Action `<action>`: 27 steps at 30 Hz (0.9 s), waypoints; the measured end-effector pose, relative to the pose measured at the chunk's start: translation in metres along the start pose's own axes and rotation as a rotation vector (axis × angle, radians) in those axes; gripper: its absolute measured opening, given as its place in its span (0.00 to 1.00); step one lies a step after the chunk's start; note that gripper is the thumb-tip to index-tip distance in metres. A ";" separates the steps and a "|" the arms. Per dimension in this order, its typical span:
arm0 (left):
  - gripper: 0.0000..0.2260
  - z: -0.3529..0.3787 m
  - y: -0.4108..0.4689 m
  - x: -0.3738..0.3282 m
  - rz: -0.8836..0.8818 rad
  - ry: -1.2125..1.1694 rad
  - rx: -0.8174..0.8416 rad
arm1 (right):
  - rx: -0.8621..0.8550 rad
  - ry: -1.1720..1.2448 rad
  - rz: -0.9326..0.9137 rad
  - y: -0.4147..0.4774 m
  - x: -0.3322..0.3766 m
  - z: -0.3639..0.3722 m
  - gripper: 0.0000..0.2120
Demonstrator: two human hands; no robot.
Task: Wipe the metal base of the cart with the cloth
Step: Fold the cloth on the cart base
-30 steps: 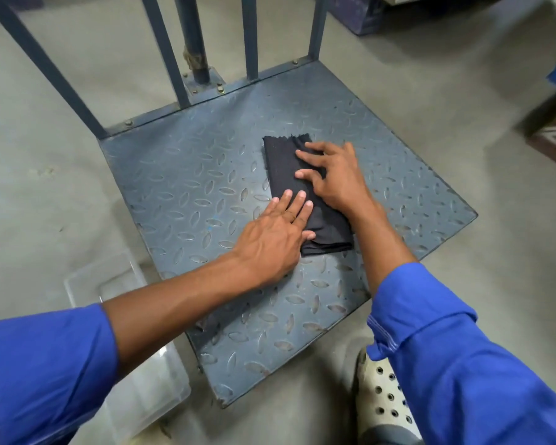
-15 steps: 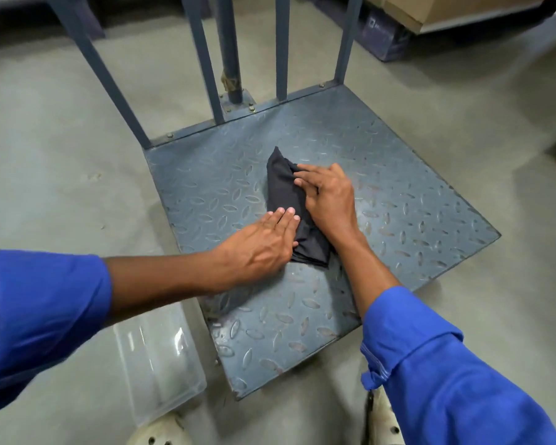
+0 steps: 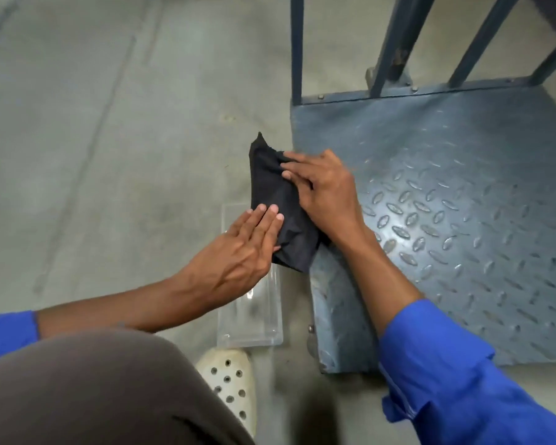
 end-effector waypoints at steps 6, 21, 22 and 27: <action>0.24 0.024 -0.060 0.011 -0.190 -0.138 0.075 | 0.188 -0.120 -0.129 0.016 0.060 0.060 0.09; 0.27 0.094 -0.098 -0.034 -0.321 -0.192 -0.028 | 0.512 -0.564 -0.017 -0.043 0.065 0.145 0.06; 0.27 0.095 -0.097 -0.036 -0.326 -0.186 -0.025 | 0.538 -0.568 -0.004 -0.044 0.063 0.147 0.06; 0.28 0.106 -0.086 -0.048 -0.332 -0.260 0.061 | 0.651 -0.642 0.018 -0.045 0.061 0.157 0.08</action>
Point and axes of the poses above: each hand's wrist, its own y-axis towards the middle knuckle, its own z-axis out of the palm, x = y × z, the point moved 8 cm from there along y, towards the middle knuckle, and after that the axes turned 14 degrees about x, right-handed, at the moved point
